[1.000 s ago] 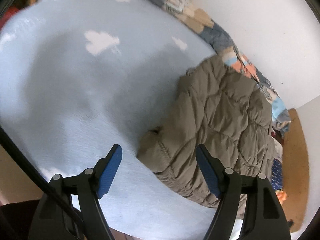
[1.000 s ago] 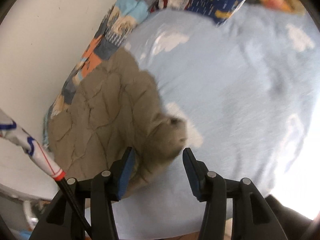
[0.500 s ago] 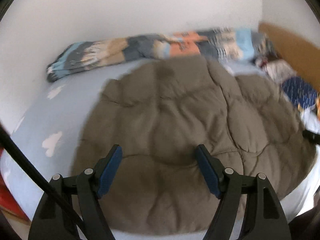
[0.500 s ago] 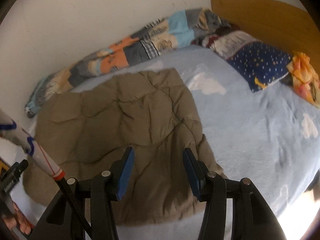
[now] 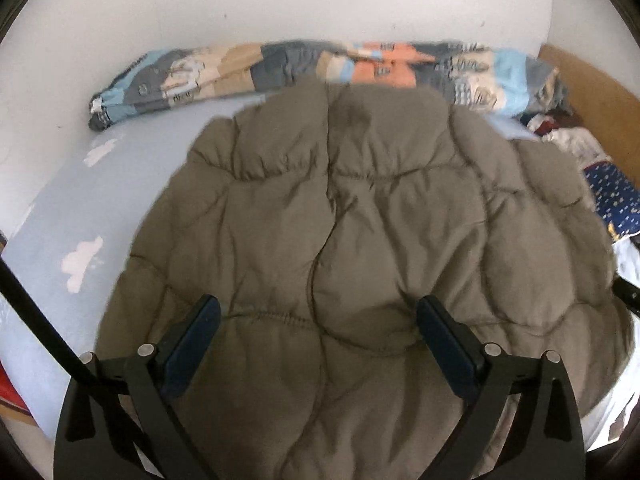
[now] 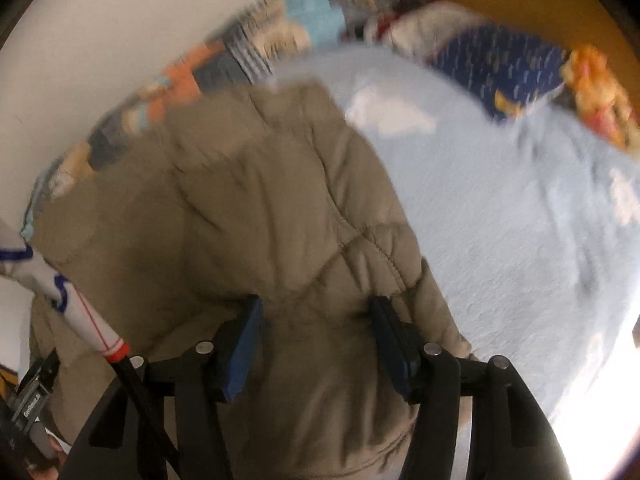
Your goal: Fold large clothes
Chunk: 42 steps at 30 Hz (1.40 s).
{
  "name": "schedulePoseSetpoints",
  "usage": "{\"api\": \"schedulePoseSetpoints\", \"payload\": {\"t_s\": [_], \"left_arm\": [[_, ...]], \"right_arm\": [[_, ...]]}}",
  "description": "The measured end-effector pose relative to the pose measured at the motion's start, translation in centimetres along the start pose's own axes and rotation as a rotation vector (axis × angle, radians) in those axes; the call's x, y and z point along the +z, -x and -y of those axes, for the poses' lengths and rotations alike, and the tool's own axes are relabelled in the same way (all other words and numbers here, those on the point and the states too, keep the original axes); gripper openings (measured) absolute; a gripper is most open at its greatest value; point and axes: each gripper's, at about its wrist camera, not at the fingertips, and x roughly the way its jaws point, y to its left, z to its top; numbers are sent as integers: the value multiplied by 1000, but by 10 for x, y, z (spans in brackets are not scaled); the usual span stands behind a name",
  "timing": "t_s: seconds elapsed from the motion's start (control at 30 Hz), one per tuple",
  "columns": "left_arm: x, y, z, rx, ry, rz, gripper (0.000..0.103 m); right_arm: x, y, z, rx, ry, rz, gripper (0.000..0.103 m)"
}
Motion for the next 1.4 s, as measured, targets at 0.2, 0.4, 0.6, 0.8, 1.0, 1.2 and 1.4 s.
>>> {"api": "schedulePoseSetpoints", "payload": {"t_s": [0.2,0.4,0.6,0.8,1.0,1.2,1.4], "left_arm": [[-16,33,21,-36,-48,69,99],[-30,16,51,-2,-180,32,99],[-31,2,50,8,-181,15,99],[-32,16,49,9,-159,42,99],[-42,37,54,51,-195,104,99],[-53,43,64,83,-232,119,99],[-58,39,68,107,-265,131,99]], "right_arm": [[-17,18,-55,119,212,52,61],[-39,-5,-81,110,297,-55,63],[-40,-24,-78,89,312,-89,67],[-31,-1,-61,147,235,-55,67],[-32,37,-12,43,132,35,67],[-39,30,13,5,69,-51,67],[-41,8,9,0,84,-119,69]]}}
